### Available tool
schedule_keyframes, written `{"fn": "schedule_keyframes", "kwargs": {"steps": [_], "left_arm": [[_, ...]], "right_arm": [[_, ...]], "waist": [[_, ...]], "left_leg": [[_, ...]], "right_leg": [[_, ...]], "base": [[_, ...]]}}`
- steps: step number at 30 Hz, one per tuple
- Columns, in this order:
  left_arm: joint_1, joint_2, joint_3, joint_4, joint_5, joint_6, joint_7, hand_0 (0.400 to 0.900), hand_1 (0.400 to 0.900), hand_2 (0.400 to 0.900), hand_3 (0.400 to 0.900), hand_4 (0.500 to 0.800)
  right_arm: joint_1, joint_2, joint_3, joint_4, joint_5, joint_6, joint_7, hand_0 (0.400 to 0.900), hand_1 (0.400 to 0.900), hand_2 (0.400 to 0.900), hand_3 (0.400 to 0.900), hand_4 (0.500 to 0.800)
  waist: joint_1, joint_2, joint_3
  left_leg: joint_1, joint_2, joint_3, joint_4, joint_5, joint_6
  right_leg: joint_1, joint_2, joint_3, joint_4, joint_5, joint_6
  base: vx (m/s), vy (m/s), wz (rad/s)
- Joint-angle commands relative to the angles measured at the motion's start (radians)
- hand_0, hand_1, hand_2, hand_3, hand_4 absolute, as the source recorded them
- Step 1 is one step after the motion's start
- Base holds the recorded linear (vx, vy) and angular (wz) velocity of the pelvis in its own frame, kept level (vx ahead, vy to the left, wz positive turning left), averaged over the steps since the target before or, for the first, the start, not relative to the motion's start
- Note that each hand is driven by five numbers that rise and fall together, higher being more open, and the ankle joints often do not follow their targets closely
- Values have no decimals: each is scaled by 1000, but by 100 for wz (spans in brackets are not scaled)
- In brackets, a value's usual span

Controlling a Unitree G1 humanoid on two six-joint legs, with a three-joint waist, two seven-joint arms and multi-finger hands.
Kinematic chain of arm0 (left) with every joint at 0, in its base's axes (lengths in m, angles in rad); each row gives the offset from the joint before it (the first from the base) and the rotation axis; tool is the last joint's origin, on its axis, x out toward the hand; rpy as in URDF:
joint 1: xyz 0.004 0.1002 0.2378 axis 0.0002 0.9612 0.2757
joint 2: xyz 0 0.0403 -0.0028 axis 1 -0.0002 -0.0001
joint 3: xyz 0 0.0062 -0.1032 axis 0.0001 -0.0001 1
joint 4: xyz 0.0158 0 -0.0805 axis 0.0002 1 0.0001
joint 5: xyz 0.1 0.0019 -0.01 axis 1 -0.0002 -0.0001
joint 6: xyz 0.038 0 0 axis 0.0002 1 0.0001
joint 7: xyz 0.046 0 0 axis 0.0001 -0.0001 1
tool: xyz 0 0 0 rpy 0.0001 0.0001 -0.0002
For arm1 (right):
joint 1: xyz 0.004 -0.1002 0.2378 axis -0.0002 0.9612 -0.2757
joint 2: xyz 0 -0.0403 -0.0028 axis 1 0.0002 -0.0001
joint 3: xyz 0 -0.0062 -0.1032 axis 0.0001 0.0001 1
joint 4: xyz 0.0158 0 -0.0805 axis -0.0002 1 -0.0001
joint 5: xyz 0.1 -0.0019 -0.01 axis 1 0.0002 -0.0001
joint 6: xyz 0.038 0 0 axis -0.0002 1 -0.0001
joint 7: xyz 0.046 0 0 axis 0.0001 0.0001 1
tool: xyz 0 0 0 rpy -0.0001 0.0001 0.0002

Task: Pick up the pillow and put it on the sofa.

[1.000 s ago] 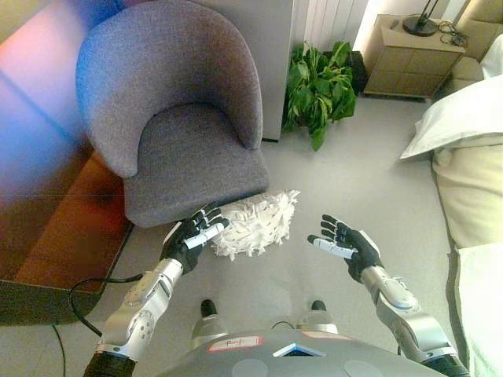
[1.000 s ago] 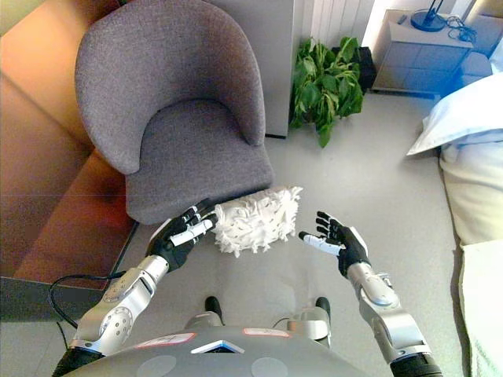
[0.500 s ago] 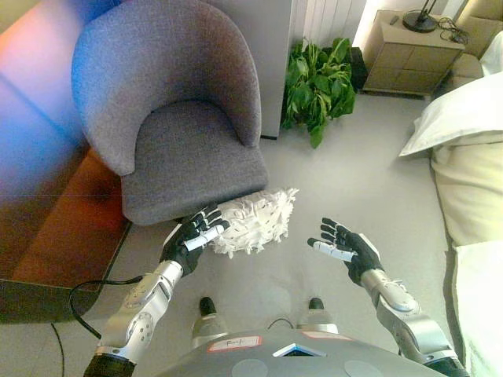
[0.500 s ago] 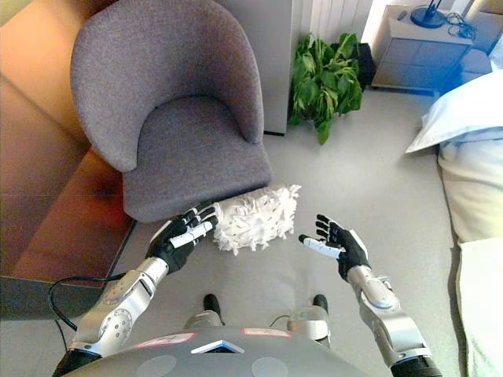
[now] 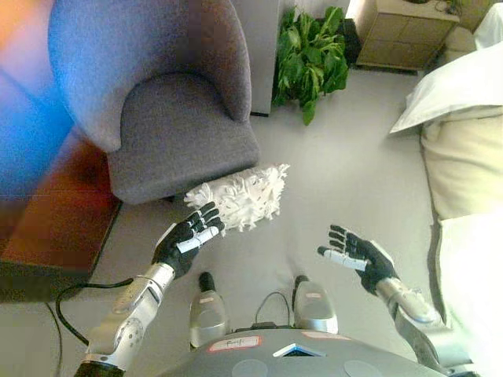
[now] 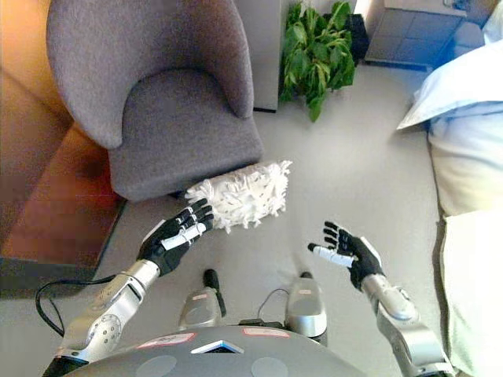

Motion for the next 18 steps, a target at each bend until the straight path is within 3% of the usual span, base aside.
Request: {"fn": "schedule_keyframes", "kwargs": {"steps": [1,6,10,13,16,18], "left_arm": [[-3,33,30,-111,-29,-141,-60,900,900,900,900,800],[-15,52,7,-102,-53,-160,-45,900,900,900,900,800],[-17,79,35,-121,-60,-124,-58,900,900,900,900,800],[-17,101,45,-129,-45,-95,-63,900,900,900,900,800],[-38,121,33,-108,-27,-83,-97,900,900,900,900,800],[-47,124,23,-107,-20,-76,-97,900,900,900,900,800]], "right_arm": [[-23,2,-37,-99,36,-108,18,900,900,900,900,800],[-22,-2,-32,-106,40,-109,23,900,900,900,900,800],[-12,12,-55,-139,45,-74,56,900,900,900,900,800],[-28,29,-47,-147,54,-56,34,900,900,900,900,800],[-48,57,-12,-155,63,-53,-24,900,900,900,900,800],[-49,72,8,-163,47,-47,-55,900,900,900,900,800]], "waist": [[32,-47,4],[35,-53,8],[51,-85,-14],[73,-106,-41],[84,-113,-70],[71,-87,-76]], "left_leg": [[-122,-20,-16,-78,244,-6],[-157,12,76,-4,181,23],[-148,-4,82,54,62,81],[-156,-50,74,88,14,126],[-108,-119,75,53,-27,172],[-54,-128,75,28,-49,189]], "right_leg": [[352,135,-48,-299,35,-107],[380,98,-93,-228,-21,-101],[400,29,-131,-146,-48,-42],[392,-23,-138,-35,19,5],[333,-60,-132,194,167,46],[211,-81,-132,385,192,37]], "base": [[410,101,-40],[393,153,-24],[396,177,-7],[368,179,6],[350,243,23],[288,284,31]]}}
